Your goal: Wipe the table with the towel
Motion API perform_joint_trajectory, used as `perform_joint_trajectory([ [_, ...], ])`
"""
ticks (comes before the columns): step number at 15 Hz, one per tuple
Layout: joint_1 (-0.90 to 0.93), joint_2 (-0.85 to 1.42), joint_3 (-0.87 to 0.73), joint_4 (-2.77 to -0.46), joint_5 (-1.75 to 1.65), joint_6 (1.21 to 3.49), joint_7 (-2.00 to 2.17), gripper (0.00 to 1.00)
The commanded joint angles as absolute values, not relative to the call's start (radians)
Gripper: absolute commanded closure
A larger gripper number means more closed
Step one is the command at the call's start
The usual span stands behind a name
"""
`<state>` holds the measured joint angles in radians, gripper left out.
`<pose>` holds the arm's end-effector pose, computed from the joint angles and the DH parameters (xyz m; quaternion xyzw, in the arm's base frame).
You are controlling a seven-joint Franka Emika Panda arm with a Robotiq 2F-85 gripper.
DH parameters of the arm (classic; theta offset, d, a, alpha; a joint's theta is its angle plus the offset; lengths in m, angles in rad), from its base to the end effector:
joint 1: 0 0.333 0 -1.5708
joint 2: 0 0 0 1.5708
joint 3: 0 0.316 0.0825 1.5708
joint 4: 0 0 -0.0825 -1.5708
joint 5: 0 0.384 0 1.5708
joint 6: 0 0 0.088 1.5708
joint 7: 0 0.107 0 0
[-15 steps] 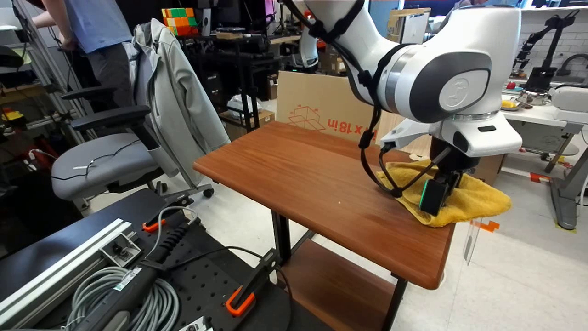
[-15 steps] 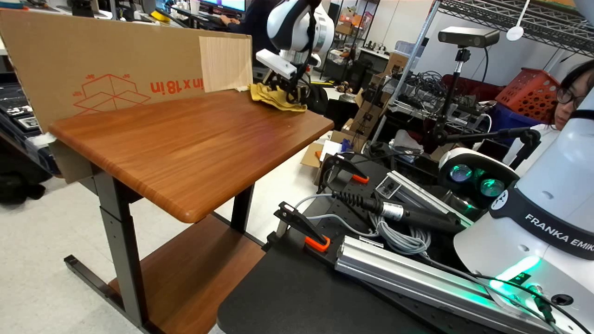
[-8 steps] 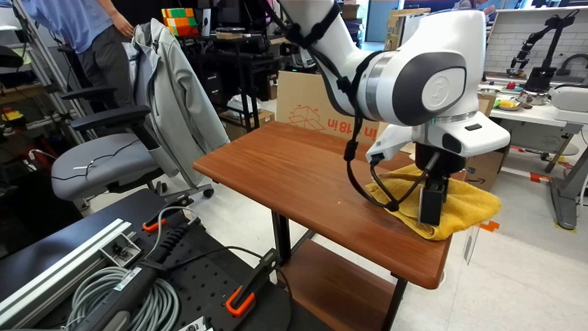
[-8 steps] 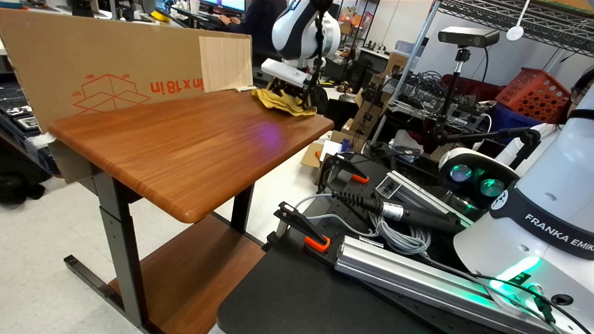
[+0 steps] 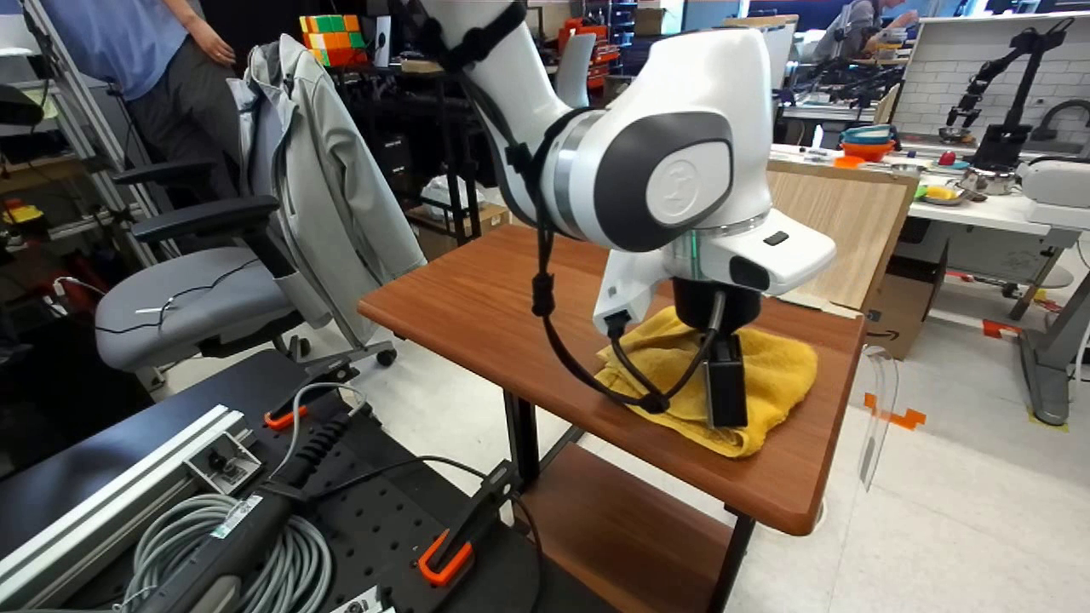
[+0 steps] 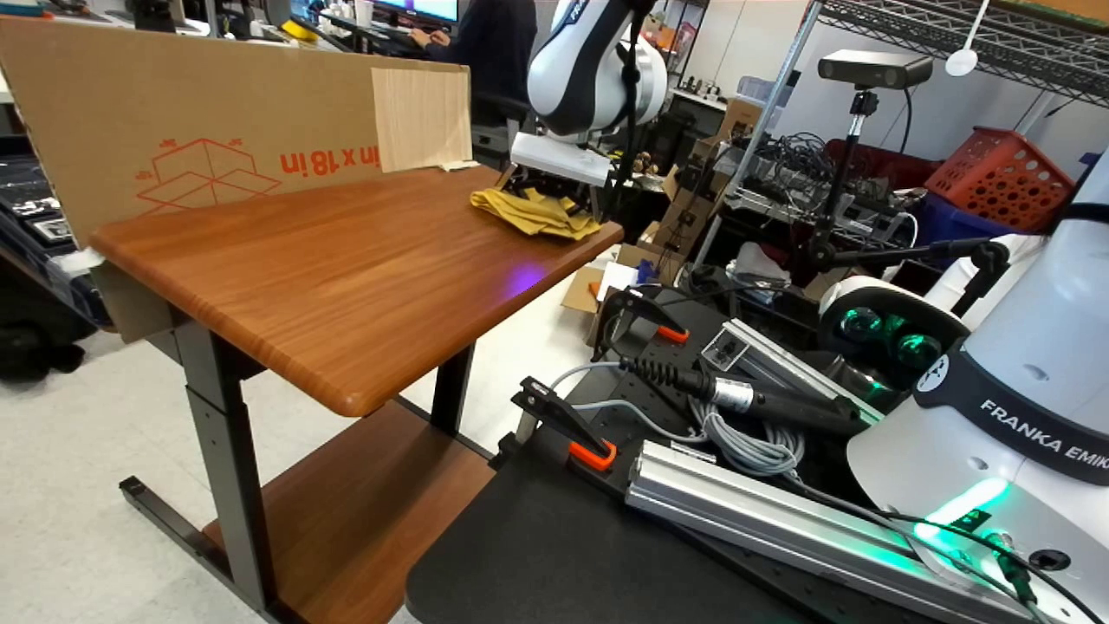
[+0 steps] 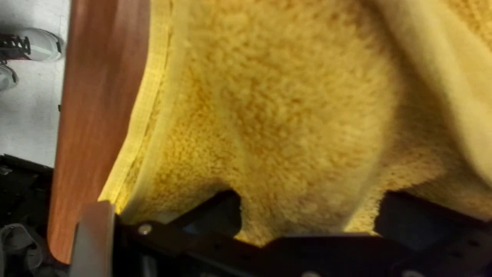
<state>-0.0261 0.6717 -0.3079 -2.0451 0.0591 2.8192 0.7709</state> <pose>0.5653 -0.1993 0.1338 0.8519 -0.5129 0.0838 0.0647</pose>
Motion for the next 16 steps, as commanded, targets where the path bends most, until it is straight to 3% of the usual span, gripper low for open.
perform_joint_trajectory([
  [1,-0.008,0.637,-0.225,-2.217,0.081,2.917,0.646,0.0],
  [6,-0.054,0.677,-0.064,-2.108,0.238,2.836,0.572,0.0],
  [16,-0.043,0.936,-0.113,-1.599,0.381,2.645,0.903,0.0],
])
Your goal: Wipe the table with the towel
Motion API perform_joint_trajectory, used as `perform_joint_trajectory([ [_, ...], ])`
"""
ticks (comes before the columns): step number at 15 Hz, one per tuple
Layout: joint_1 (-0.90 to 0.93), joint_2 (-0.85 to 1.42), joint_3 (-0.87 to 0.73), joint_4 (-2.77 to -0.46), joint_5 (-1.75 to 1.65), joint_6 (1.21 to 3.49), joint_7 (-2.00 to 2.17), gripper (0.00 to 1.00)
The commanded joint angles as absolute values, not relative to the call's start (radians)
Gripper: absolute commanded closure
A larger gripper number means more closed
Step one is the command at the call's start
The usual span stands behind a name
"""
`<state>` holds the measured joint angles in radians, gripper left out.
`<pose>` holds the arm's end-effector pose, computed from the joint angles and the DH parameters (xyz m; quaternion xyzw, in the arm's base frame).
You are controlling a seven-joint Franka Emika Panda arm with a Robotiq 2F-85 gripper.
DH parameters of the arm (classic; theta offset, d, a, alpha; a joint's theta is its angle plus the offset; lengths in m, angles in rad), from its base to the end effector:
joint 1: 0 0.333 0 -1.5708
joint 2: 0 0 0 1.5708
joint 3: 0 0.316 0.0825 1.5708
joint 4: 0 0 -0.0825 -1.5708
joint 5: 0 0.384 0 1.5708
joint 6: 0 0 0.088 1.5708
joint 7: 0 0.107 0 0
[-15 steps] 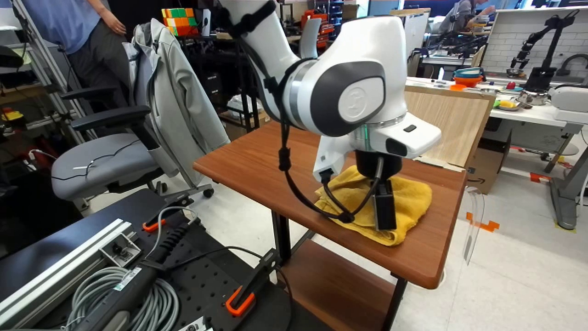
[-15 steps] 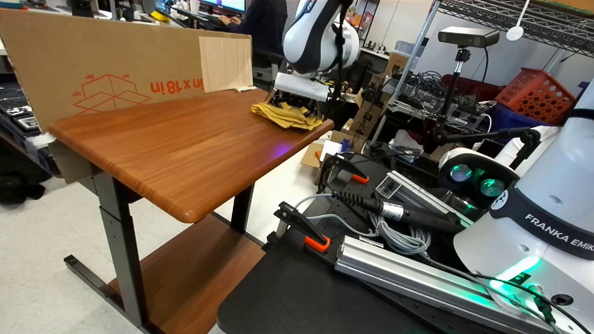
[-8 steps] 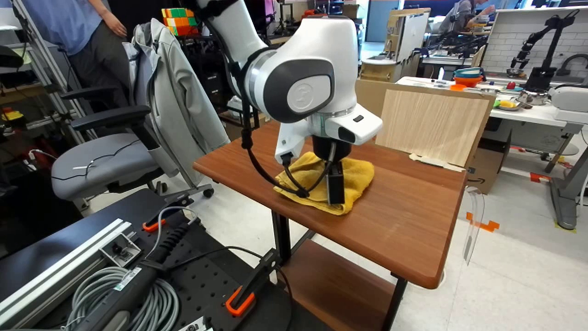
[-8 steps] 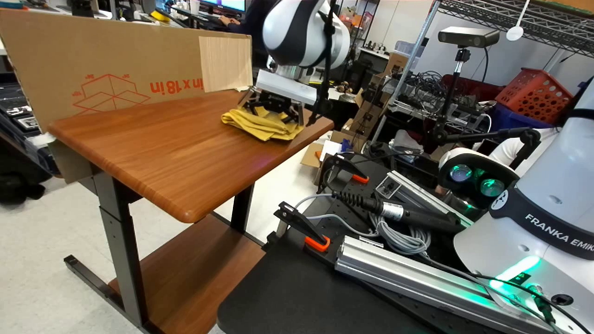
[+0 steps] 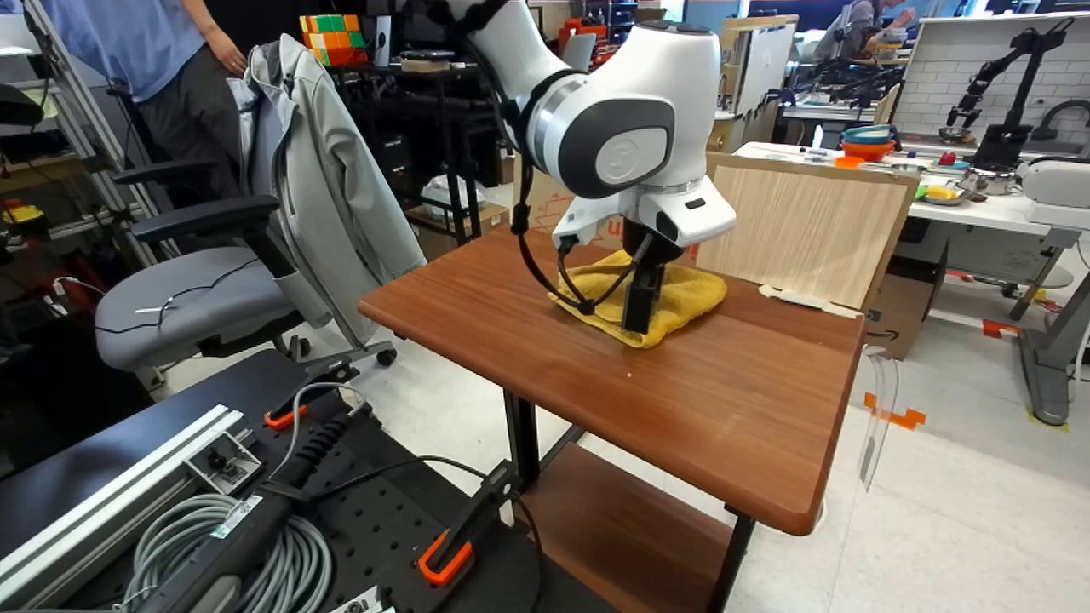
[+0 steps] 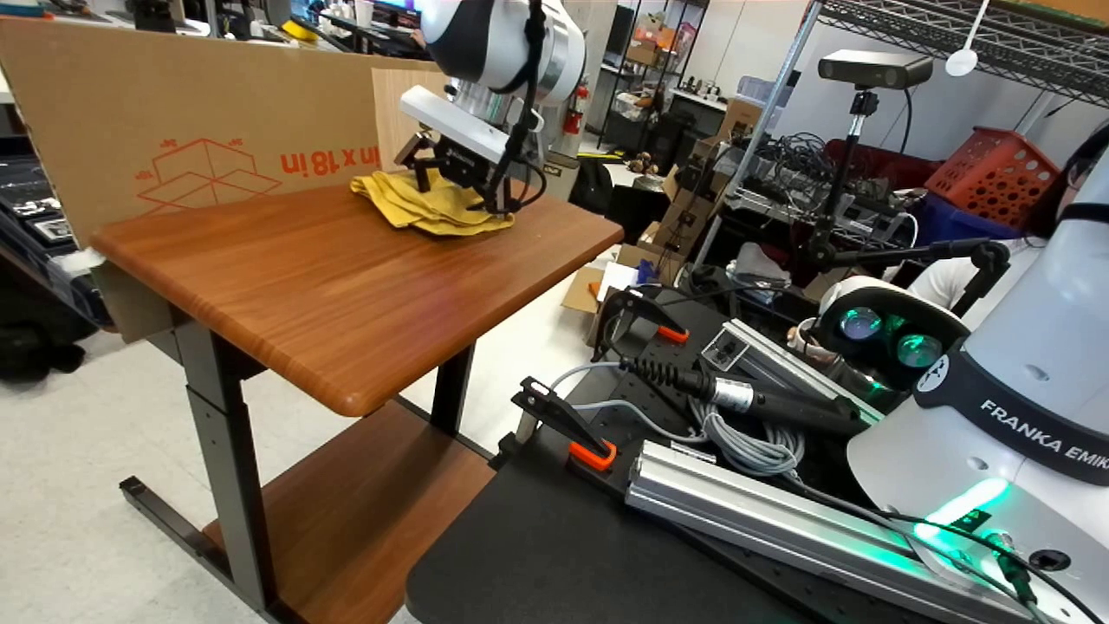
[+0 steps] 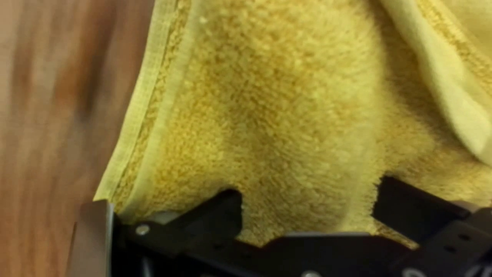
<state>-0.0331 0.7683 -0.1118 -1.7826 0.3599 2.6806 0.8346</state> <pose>0.6541 -0.1011 0.1376 -0.8064 0.5847 -0.0483 0.0737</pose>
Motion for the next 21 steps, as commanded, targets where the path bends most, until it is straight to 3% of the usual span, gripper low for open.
perform_joint_trajectory([
  [1,-0.044,0.935,-0.104,-1.598,0.375,2.632,0.906,0.0],
  [10,-0.082,0.756,0.077,-1.865,0.416,2.634,0.597,0.0],
  [15,-0.058,0.626,0.076,-2.097,0.398,2.643,0.392,0.0],
  [16,-0.039,0.657,0.054,-1.955,0.412,2.61,0.468,0.0],
  [21,-0.033,0.637,0.048,-1.974,0.41,2.613,0.461,0.0],
])
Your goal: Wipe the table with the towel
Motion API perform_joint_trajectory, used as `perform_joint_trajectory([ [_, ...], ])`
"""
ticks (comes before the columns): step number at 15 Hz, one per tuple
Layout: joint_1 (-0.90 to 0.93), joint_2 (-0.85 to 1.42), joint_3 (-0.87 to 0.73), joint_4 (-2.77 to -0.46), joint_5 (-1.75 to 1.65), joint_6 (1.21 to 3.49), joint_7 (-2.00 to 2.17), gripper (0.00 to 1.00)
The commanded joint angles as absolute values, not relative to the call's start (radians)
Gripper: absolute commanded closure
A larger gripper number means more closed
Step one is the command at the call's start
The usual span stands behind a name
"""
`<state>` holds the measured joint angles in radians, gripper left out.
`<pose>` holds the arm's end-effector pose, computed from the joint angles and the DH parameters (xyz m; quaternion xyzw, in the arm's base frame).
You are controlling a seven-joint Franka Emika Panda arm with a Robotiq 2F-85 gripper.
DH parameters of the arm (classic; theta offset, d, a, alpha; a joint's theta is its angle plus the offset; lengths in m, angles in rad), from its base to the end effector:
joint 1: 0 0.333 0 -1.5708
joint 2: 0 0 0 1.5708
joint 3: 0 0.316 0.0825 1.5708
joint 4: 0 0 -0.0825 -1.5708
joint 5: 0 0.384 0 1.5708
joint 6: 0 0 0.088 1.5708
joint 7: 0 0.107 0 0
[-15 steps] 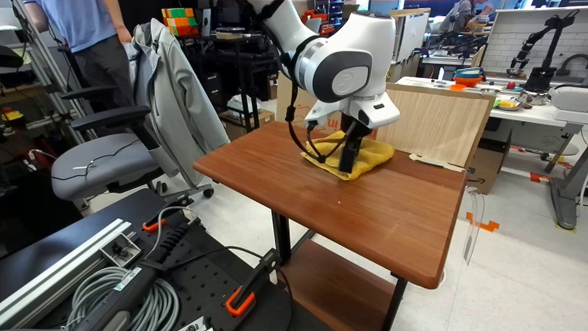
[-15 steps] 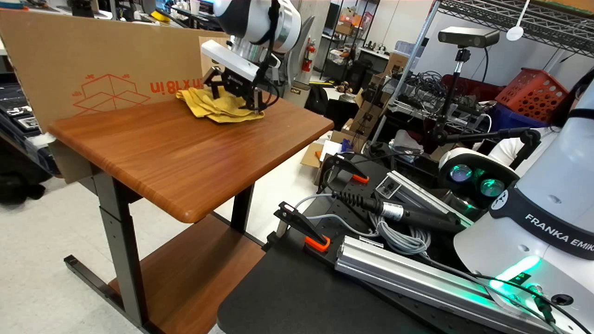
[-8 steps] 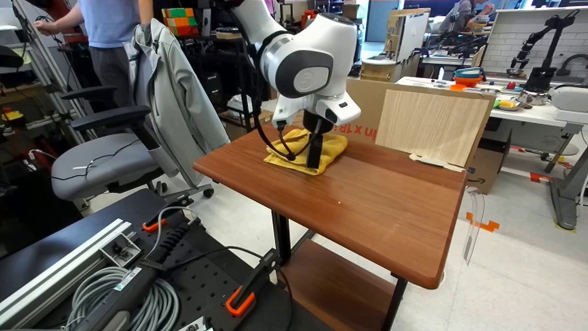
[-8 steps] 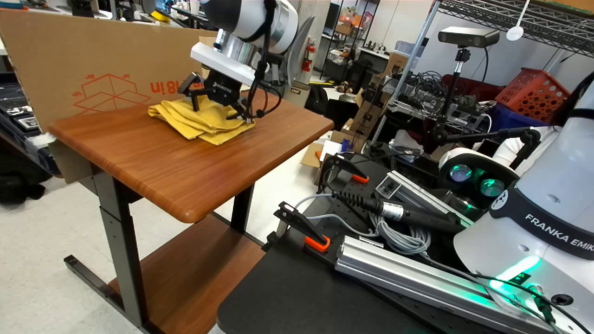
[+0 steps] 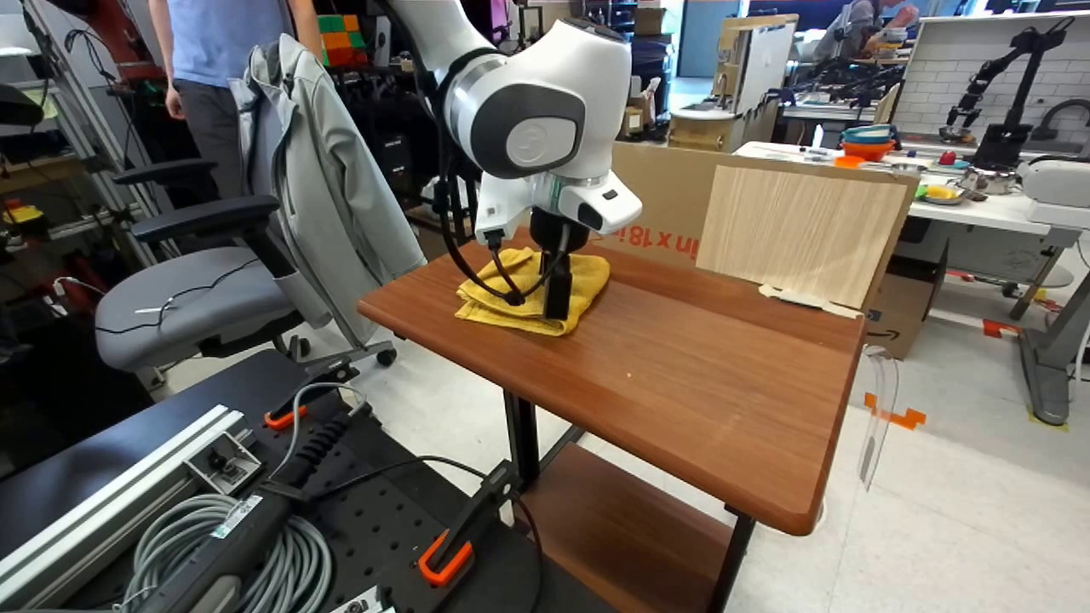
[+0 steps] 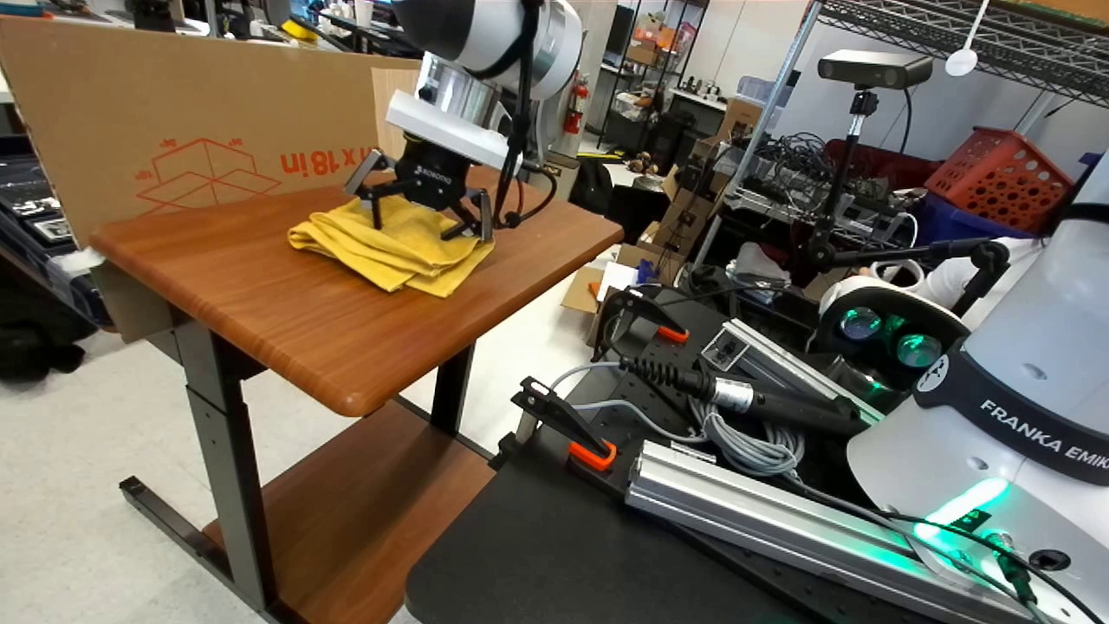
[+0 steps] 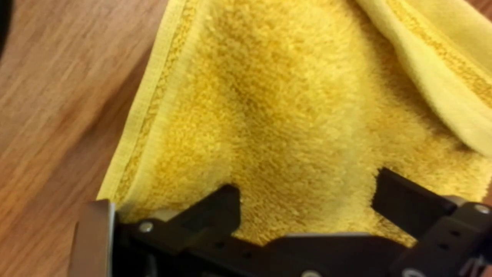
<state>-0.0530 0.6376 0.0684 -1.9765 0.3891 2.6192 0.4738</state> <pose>0.6063 0.0004 0.1406 -0.9127 0.3914 0.0279 0.1136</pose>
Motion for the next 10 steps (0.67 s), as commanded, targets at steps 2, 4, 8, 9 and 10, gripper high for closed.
perform_joint_trajectory([
  [2,-0.03,0.672,0.013,-1.921,0.408,2.589,0.52,0.0],
  [4,0.007,0.706,-0.028,-1.897,0.377,2.569,0.586,0.0],
  [8,0.097,0.725,-0.04,-1.946,0.305,2.56,0.6,0.0],
  [9,0.125,0.714,-0.031,-1.976,0.281,2.566,0.59,0.0],
  [10,0.139,0.699,-0.021,-2.003,0.267,2.564,0.578,0.0],
])
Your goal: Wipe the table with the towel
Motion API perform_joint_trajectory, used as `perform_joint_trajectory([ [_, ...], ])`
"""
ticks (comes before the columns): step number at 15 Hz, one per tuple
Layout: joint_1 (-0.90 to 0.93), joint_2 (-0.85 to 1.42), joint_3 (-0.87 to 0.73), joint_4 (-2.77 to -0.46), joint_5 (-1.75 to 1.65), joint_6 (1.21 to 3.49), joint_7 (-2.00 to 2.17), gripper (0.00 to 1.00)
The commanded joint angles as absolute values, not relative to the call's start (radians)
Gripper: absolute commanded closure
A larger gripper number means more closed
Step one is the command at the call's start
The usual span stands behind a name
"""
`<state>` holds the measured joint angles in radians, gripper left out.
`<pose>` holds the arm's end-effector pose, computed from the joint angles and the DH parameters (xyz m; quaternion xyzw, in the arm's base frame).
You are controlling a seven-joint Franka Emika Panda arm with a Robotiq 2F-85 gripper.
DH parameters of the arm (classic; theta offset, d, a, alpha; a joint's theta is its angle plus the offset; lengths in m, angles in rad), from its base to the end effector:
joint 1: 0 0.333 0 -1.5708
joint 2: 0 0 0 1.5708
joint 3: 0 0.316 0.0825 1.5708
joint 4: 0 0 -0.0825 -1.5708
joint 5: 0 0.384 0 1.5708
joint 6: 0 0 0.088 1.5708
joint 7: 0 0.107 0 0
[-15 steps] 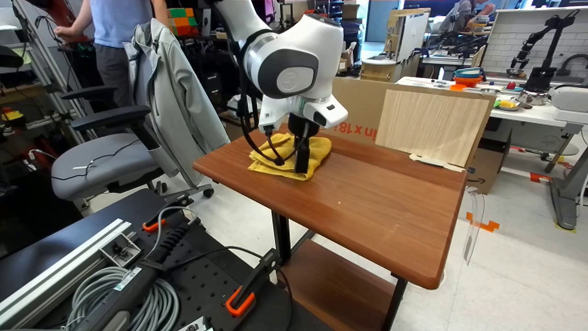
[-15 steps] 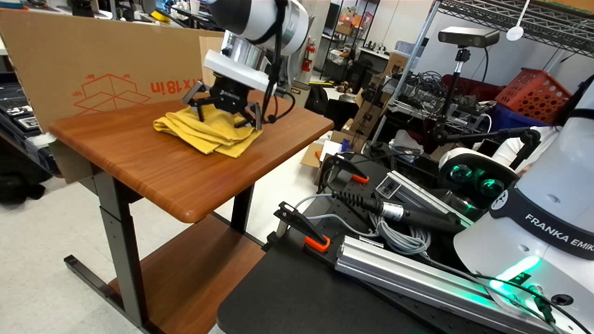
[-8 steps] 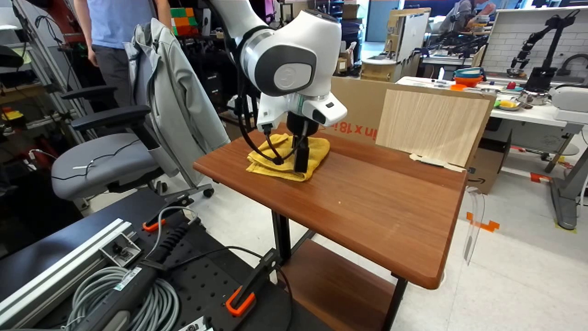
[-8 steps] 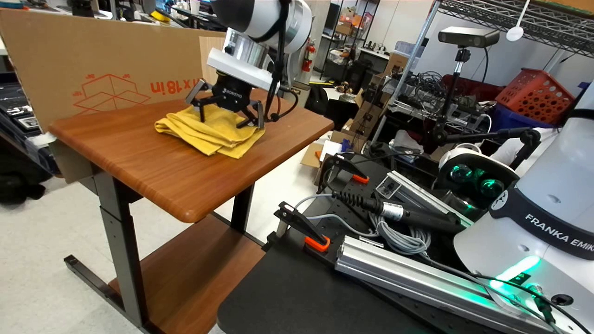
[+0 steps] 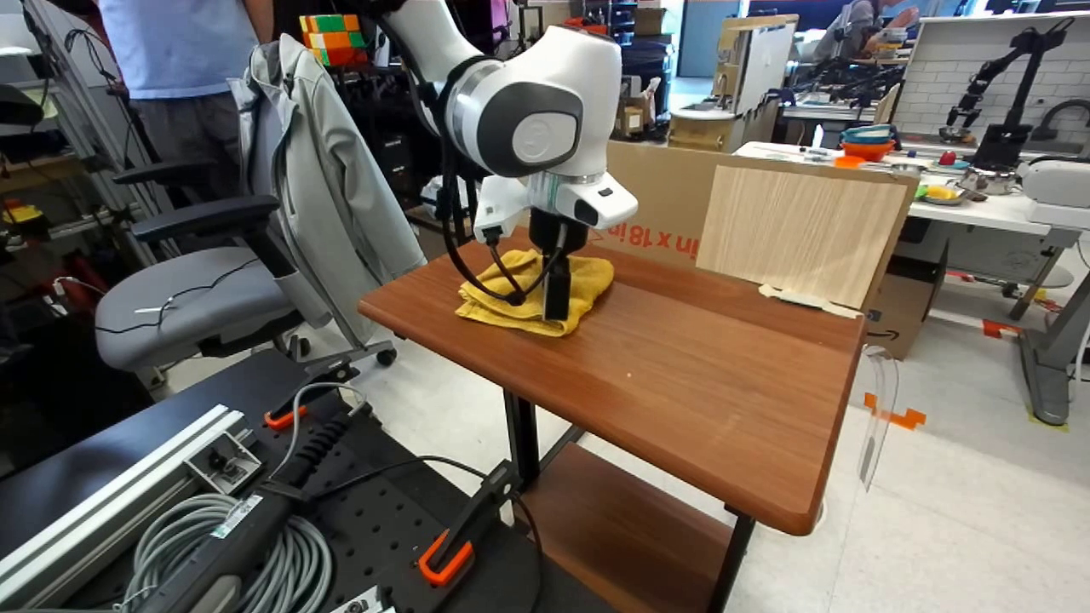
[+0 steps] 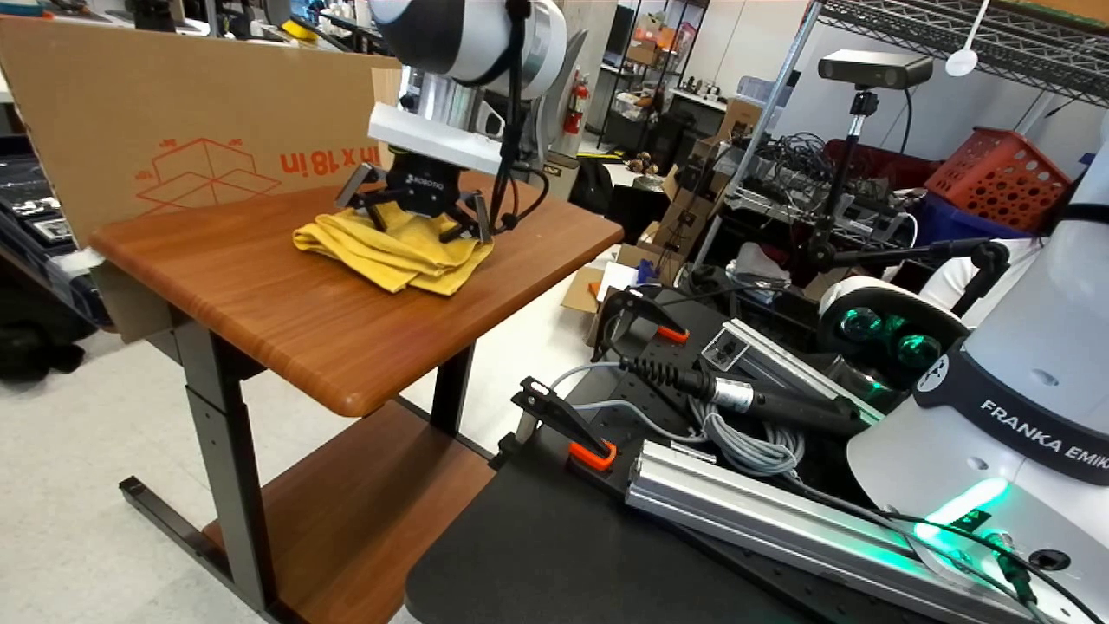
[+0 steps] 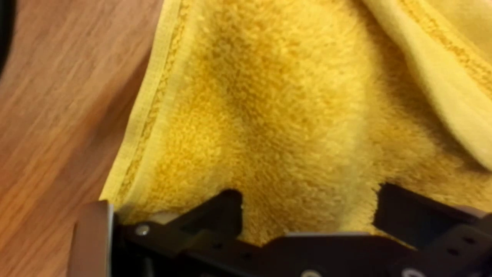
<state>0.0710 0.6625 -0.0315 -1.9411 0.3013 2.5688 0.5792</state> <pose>0.6104 0.0196 0.1338 -0.9207 0.3837 0.0365 0.0613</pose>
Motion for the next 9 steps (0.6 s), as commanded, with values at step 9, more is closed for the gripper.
perform_joint_trajectory([
  [9,0.254,0.708,-0.012,-2.026,0.202,2.599,0.595,0.0],
])
